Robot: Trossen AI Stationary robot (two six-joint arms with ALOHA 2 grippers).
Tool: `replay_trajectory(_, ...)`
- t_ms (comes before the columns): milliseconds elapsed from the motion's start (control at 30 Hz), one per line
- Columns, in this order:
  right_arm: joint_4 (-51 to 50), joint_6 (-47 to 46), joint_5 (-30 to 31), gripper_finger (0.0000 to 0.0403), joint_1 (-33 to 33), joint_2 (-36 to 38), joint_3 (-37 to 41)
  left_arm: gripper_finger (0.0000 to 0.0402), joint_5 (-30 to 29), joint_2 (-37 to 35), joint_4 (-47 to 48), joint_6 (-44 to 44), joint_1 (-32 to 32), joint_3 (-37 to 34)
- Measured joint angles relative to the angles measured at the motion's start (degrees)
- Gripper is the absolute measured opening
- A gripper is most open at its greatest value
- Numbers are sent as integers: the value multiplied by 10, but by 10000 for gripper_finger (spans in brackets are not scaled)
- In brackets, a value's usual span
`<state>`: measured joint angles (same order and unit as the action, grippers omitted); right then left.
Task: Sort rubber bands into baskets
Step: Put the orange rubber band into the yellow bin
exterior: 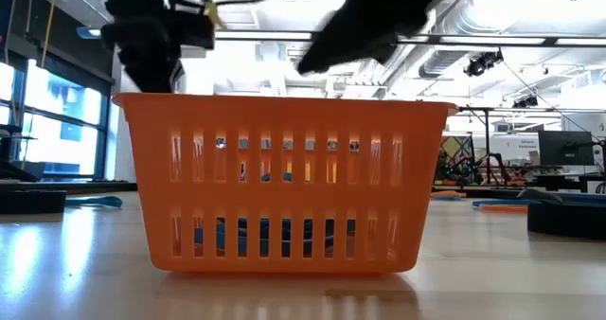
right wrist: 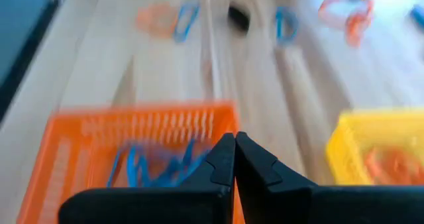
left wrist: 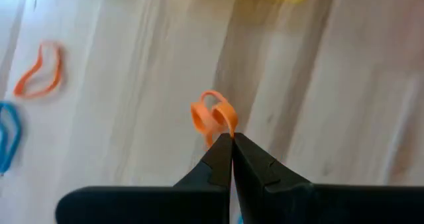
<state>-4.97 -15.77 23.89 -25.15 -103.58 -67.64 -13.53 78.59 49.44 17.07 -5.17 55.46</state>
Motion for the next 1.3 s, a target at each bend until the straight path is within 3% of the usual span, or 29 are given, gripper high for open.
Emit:
replay_trajectory(267, 120, 58, 2, 16, 48, -24, 0, 0, 39, -18, -50, 18, -1, 0)
replay_trajectory(567, 166, 73, 5, 134, 92, -56, 0, 0, 40, -18, -80, 19, -1, 0)
replay_trajectory(667, 167, 73, 5, 156, 106, -64, 0, 0, 40, -18, -105, 20, -1, 0)
replay_trajectory(1300, 193, 101, 0, 163, 152, -76, 0, 0, 40, -21, -214, 1, -1, 0)
